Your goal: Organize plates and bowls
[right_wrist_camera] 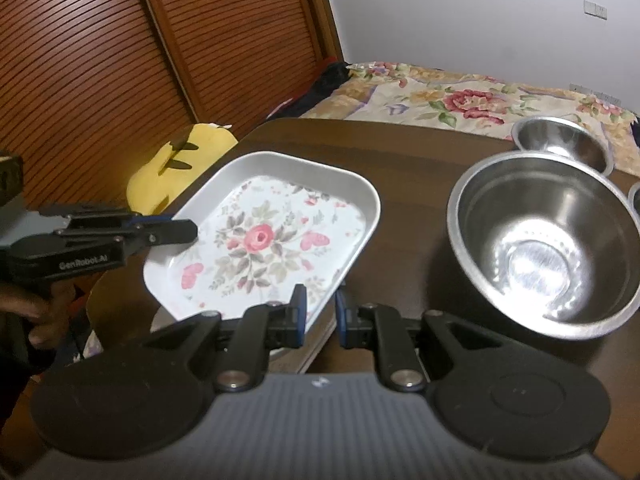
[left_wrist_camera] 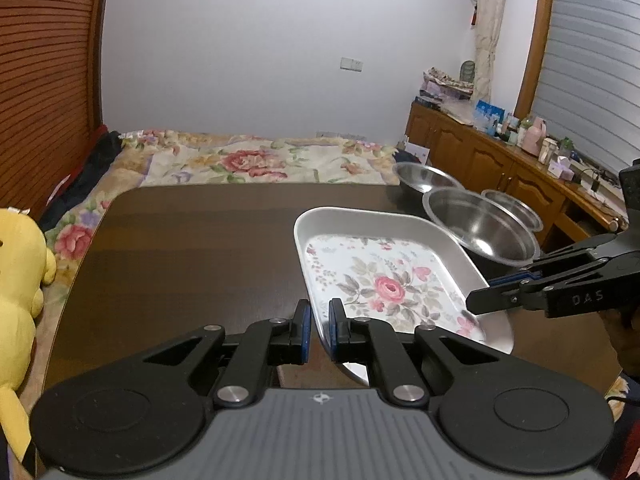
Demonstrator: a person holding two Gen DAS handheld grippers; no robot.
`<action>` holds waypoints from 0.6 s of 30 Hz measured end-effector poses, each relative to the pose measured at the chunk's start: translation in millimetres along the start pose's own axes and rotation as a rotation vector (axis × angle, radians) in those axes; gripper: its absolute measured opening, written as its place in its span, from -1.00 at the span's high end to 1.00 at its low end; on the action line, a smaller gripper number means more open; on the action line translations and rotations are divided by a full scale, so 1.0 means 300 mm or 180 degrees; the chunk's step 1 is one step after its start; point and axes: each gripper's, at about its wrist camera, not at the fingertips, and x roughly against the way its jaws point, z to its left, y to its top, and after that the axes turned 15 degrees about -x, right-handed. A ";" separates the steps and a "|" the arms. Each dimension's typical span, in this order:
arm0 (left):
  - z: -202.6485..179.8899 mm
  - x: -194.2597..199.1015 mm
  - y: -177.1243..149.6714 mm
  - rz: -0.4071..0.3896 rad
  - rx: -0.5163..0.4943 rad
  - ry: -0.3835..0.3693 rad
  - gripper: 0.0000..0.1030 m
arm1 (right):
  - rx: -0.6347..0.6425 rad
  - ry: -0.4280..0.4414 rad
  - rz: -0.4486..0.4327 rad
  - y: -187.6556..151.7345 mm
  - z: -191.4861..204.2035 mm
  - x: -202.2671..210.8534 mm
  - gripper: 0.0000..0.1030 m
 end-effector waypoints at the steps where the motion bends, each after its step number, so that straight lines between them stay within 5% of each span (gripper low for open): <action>1: -0.003 0.000 -0.009 0.0009 -0.0003 0.0006 0.80 | -0.0008 0.0003 0.0001 -0.005 0.000 0.001 0.67; 18: -0.024 0.010 -0.098 0.0169 0.0006 0.0000 0.80 | 0.0041 -0.0016 -0.0170 -0.069 0.009 0.015 0.65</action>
